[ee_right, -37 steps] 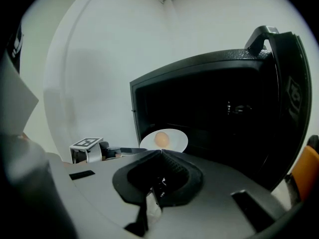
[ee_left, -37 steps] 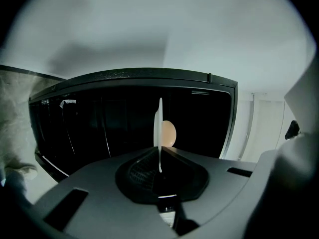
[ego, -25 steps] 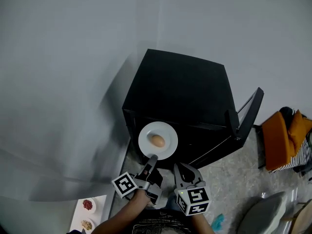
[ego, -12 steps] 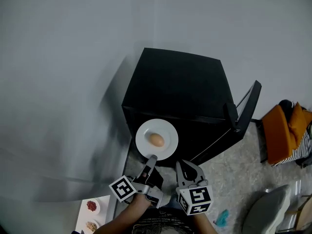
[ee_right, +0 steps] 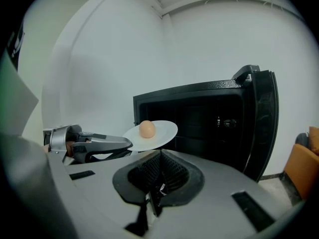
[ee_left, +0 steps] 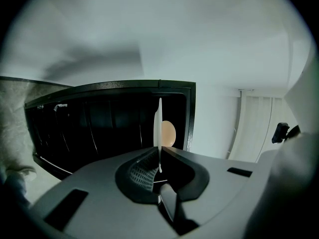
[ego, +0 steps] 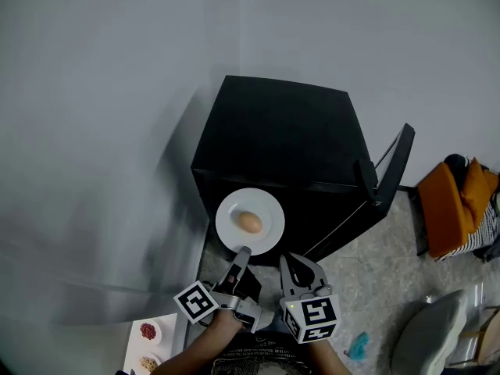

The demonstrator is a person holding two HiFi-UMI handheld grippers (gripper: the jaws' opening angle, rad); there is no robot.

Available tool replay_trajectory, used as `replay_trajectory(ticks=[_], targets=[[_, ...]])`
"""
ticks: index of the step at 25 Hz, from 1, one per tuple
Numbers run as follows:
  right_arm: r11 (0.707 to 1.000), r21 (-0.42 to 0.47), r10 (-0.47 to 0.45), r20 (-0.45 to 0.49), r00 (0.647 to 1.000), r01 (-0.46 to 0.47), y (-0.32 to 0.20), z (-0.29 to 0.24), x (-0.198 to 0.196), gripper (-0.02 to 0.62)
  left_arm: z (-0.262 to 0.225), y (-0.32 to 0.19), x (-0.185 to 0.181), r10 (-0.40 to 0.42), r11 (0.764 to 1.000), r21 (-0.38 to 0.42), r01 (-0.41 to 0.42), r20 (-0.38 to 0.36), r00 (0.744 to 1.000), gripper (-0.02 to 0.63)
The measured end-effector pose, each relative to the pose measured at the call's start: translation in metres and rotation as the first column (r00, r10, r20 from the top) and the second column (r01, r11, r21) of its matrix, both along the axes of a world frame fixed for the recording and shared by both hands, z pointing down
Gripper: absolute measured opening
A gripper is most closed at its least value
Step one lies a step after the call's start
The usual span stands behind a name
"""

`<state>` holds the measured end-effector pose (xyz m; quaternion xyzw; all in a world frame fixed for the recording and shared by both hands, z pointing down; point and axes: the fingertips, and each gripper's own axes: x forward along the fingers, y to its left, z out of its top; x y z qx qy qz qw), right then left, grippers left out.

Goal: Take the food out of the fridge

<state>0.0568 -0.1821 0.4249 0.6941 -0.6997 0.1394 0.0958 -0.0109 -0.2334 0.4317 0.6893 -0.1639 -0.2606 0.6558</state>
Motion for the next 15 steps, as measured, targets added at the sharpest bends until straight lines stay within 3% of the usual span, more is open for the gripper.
replay_trajectory(ticks=[15], targets=[[1.000, 0.005, 0.002, -0.004, 1.000, -0.002, 0.0033, -0.0048, -0.0018, 0.020, -0.0015, 0.0037, -0.0009, 0.005, 1.000, -0.011, -0.005, -0.006, 1.000, 0.023]])
